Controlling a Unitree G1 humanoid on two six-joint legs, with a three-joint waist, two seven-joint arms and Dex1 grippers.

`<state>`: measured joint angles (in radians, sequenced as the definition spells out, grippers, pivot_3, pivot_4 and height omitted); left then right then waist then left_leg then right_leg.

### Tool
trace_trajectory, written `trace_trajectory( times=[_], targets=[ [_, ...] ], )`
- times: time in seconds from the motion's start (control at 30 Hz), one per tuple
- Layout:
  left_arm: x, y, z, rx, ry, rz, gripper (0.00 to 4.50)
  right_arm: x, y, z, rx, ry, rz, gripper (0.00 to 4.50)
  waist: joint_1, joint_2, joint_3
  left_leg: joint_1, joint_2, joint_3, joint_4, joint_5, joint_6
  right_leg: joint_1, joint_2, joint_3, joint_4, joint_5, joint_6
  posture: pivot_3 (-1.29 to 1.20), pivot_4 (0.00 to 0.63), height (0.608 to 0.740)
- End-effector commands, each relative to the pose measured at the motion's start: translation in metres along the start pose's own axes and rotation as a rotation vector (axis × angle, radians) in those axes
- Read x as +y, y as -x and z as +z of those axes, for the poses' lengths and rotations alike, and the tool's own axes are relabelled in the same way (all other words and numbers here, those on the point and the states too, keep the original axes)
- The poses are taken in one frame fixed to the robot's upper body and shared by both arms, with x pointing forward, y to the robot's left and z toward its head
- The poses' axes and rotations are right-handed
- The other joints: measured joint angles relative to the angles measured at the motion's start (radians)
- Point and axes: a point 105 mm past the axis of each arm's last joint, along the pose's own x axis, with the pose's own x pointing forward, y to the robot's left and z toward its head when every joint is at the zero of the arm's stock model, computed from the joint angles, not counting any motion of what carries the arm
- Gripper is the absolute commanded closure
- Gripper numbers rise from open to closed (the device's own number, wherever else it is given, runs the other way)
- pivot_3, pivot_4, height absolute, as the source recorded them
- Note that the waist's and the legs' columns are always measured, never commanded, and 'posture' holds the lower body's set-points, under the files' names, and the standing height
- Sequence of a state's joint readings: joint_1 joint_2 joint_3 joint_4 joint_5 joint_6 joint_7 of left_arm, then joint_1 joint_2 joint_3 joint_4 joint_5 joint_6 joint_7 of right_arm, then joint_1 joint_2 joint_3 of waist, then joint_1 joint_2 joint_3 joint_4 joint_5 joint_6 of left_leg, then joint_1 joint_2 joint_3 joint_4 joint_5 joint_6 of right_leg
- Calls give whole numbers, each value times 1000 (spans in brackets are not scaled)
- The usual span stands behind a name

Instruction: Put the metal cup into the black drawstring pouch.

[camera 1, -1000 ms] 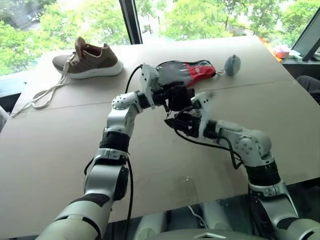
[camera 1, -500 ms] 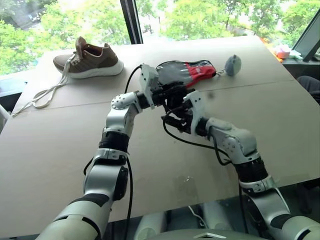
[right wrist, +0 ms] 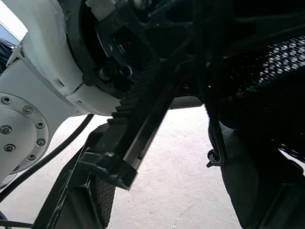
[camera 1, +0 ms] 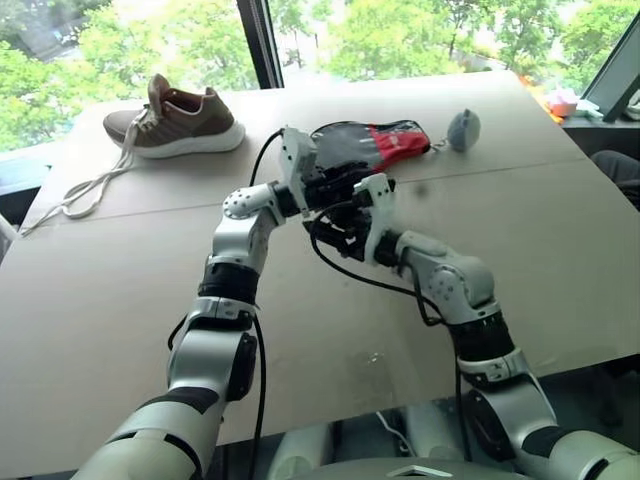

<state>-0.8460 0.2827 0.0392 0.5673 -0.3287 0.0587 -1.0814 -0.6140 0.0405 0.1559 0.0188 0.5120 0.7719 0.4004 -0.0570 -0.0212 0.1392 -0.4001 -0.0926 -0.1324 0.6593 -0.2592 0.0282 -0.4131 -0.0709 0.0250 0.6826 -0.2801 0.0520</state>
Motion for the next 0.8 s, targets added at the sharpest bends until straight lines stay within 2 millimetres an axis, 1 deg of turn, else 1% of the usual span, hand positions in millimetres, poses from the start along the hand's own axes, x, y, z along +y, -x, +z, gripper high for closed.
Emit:
trace_trajectory(
  times=[0.03,0.1,0.13,0.17,0.23,0.37,0.47,0.5,0.57,0.63,0.67,0.7,0.8],
  targets=[
    [1,0,13,-40,-33,2,4316,9,3,16,-65,20,48,2570,-3,0,0,0,0,0,0,0,0,0,0,0,0,0,0,0,150,740],
    [1,0,13,-39,-33,3,4316,10,4,15,-60,20,54,3609,-6,0,0,0,0,0,0,0,0,0,0,0,0,0,0,0,150,740],
    [1,0,13,-39,-33,4,4316,10,5,14,-56,23,60,3936,-7,0,0,0,0,0,0,0,0,0,0,0,0,0,0,0,150,740],
    [1,0,13,-39,-33,4,4316,11,7,13,-53,25,66,4446,-7,0,0,0,0,0,0,0,0,0,0,0,0,0,0,0,150,740],
    [2,0,14,-41,-33,8,4316,13,12,13,-47,25,91,4446,-7,0,0,0,0,0,0,0,0,0,0,0,0,0,0,0,150,740],
    [2,1,14,-40,-37,13,4316,14,31,15,-50,20,128,4446,-7,0,0,0,0,-1,0,0,0,0,0,0,0,0,0,0,150,740],
    [3,3,14,-37,-38,17,4316,13,62,18,-31,48,176,4446,-4,0,0,0,0,-1,0,0,0,0,0,0,-1,0,0,0,150,740],
    [3,3,13,-37,-37,18,4316,12,68,18,-23,57,182,4446,-3,0,0,0,0,-1,0,0,0,1,0,0,-1,0,0,0,150,740],
    [3,3,12,-30,-40,12,4316,1,78,17,11,97,144,4446,-1,0,0,0,0,-1,0,0,0,1,0,0,-1,0,0,0,150,740],
    [2,3,11,-27,-41,9,4316,-18,89,22,17,122,75,4446,-1,0,0,0,0,-1,0,0,0,1,0,0,-1,0,0,0,150,740],
    [2,3,12,-28,-40,9,4316,-22,94,27,6,132,61,4446,-1,0,0,0,0,-1,0,0,0,1,0,0,0,0,0,0,150,740],
    [3,3,12,-28,-40,9,4316,-22,98,37,-20,137,67,4446,-1,0,0,0,0,-1,0,0,0,1,0,0,0,0,0,0,150,740],
    [3,4,12,-25,-42,9,4316,-7,102,71,-135,161,136,4446,-2,0,0,0,0,0,0,0,0,1,0,1,-1,0,0,0,150,740]
  ],
)
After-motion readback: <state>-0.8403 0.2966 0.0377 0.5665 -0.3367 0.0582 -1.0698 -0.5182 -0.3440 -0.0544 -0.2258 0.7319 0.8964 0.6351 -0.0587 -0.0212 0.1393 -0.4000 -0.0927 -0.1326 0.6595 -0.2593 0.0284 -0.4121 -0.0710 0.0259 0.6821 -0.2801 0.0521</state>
